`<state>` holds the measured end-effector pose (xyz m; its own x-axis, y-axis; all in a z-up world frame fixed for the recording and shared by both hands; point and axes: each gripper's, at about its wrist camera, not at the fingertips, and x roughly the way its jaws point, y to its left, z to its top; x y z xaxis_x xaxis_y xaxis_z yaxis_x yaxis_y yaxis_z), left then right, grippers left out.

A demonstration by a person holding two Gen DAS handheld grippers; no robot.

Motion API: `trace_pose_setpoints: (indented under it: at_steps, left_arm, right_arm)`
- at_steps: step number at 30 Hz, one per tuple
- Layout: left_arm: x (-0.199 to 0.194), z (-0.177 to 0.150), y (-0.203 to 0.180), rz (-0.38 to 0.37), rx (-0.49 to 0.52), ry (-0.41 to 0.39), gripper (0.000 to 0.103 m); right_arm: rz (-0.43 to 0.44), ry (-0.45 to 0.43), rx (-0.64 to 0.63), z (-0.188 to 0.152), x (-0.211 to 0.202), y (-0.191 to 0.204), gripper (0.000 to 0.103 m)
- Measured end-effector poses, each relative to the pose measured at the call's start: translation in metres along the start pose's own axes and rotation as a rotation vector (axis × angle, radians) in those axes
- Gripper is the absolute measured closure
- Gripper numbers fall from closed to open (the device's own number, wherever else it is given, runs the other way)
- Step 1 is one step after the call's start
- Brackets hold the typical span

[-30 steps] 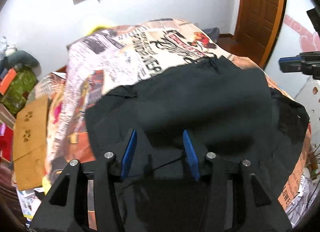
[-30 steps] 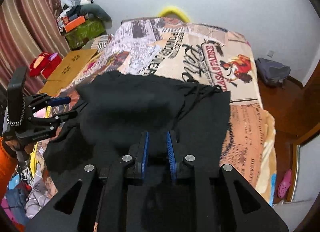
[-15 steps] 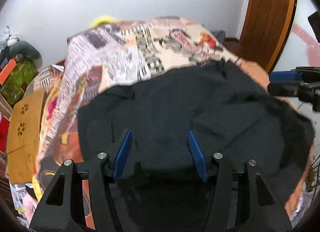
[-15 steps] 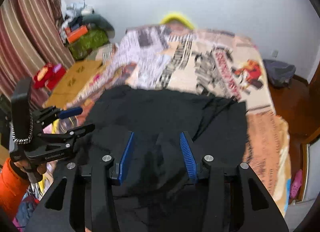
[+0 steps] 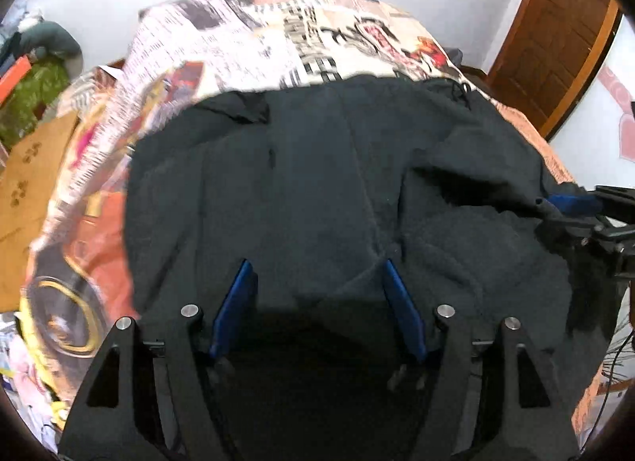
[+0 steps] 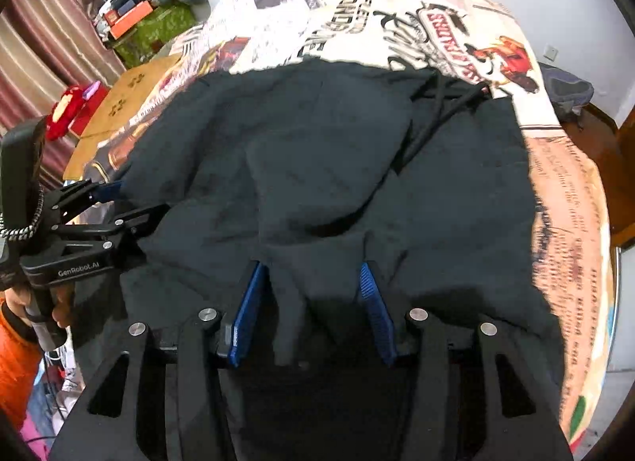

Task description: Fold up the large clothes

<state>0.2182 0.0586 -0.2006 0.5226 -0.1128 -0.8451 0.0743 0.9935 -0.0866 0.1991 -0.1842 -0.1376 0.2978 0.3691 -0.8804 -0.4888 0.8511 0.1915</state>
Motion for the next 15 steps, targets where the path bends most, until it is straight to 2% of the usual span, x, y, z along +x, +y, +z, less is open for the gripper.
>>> trace_pose_setpoints:
  at_steps: [5, 8, 13, 15]
  left_arm:
    - [-0.053, -0.004, 0.023, 0.059, 0.005, -0.085, 0.036]
    - [-0.077, -0.013, 0.046, 0.082, -0.018, -0.108, 0.033]
    - [-0.097, -0.045, 0.095, 0.161, -0.081, -0.070, 0.031]
    - [-0.096, -0.065, 0.114, 0.158, -0.140, -0.030, 0.031]
  right_arm:
    - [-0.057, -0.099, -0.015, -0.010, -0.052, -0.014, 0.057]
    - [-0.097, -0.141, -0.003, -0.021, -0.083, -0.030, 0.057]
    - [-0.158, -0.172, 0.060, -0.047, -0.120, -0.065, 0.053]
    - [-0.170, -0.166, 0.088, -0.054, -0.123, -0.076, 0.051]
